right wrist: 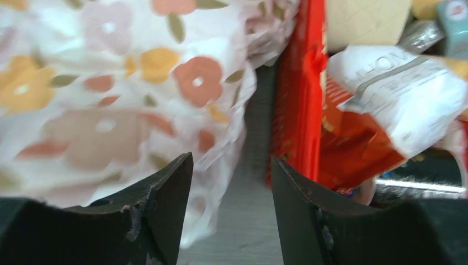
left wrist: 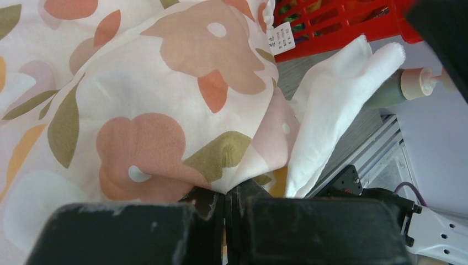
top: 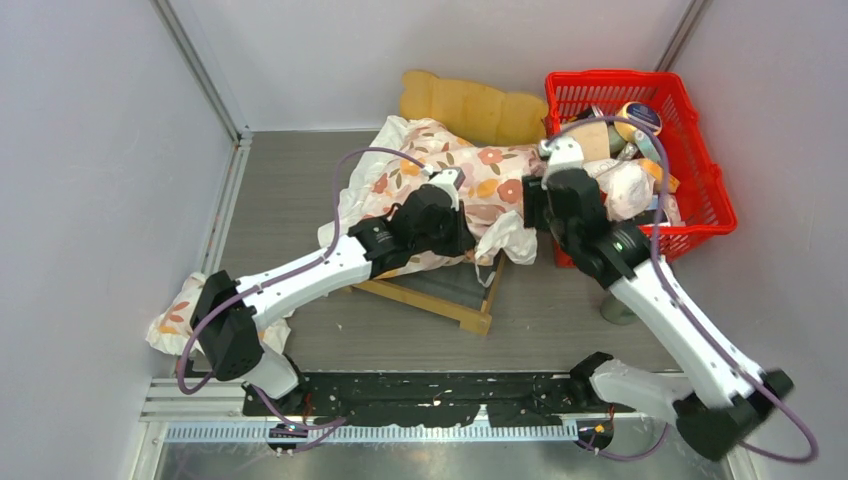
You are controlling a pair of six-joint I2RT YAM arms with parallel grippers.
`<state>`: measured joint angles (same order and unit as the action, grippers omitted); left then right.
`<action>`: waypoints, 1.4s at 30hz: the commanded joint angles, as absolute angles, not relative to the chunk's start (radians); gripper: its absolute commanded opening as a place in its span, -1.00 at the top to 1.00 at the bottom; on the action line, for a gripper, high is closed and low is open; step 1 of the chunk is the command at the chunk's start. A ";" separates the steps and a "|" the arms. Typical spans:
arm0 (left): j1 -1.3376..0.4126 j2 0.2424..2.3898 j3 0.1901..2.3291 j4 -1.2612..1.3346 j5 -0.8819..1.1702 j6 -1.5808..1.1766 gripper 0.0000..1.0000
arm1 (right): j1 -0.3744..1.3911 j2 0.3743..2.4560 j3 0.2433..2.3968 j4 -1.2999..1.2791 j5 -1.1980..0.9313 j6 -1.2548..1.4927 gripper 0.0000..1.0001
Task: Set up the pet bed
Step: Adjust the mattress on the bed frame, then cross the ropes on the bed frame.
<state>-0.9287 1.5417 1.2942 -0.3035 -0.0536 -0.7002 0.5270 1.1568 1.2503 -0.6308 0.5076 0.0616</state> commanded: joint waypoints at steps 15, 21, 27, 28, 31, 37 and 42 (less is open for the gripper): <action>-0.880 1.526 1.321 -0.195 0.055 -0.731 1.00 | 0.690 0.482 0.464 -0.104 0.013 0.172 -0.03; -0.859 1.536 1.324 -0.170 0.116 -0.738 1.00 | 0.821 0.648 0.473 -0.010 0.265 0.118 -0.11; -0.857 1.536 1.333 -0.158 0.143 -0.736 1.00 | 0.886 0.774 0.476 0.067 0.421 0.139 -0.12; -0.857 1.536 1.335 -0.158 0.145 -0.736 1.00 | 0.893 0.790 0.476 0.068 0.448 0.146 -0.11; -0.857 1.531 1.335 -0.155 0.147 -0.735 1.00 | 0.898 0.809 0.474 0.091 0.512 0.159 -0.10; -0.857 1.525 1.340 -0.154 0.143 -0.732 1.00 | 0.900 0.840 0.504 0.066 0.523 0.208 0.44; -0.856 1.517 1.348 -0.154 0.142 -0.723 1.00 | 0.919 0.805 0.524 0.010 0.533 0.340 0.82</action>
